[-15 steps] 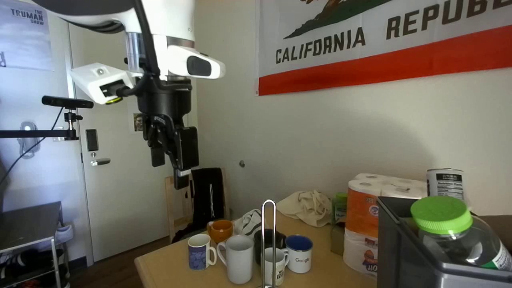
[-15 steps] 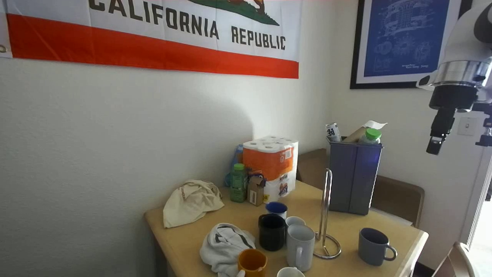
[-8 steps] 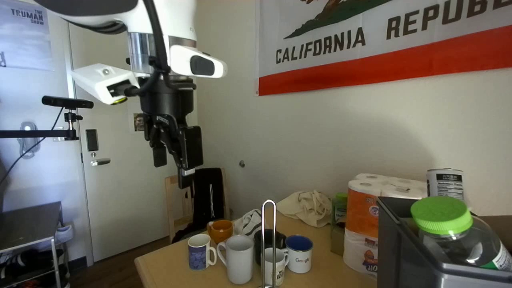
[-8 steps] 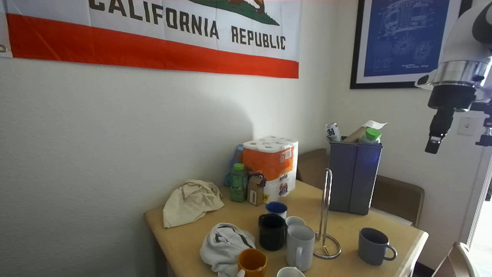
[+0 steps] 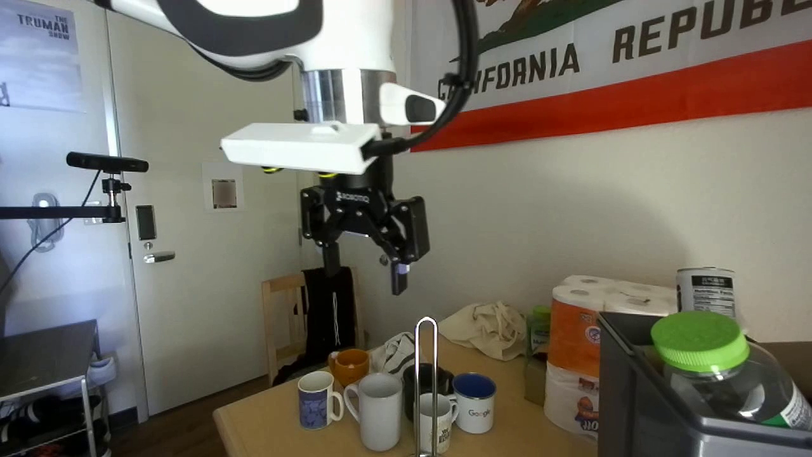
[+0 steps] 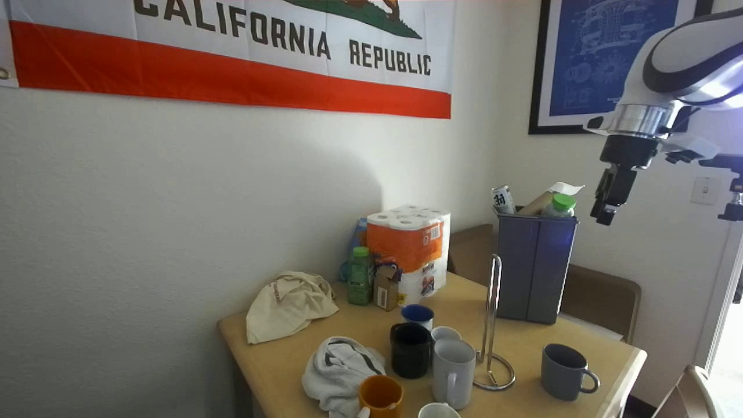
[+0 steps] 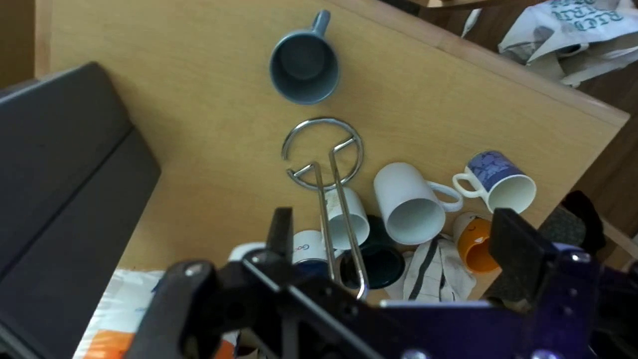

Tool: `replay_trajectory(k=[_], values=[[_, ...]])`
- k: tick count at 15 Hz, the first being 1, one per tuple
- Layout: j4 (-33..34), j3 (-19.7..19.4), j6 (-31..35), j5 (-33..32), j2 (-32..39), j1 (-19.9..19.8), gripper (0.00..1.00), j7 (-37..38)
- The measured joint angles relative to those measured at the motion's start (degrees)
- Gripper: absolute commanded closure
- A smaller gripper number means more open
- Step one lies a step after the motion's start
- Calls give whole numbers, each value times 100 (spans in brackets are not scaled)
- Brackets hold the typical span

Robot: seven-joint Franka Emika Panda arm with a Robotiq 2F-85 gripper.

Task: Move the gray bin to the middle of the table then take the green lid off the jar

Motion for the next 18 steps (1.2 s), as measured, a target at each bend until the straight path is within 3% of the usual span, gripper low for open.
replay_trajectory(k=[7,18], values=[[1464,40,716,270,1861,-155,0,-1380],[3786,841,798,643,4018,-1403,0,-2105]])
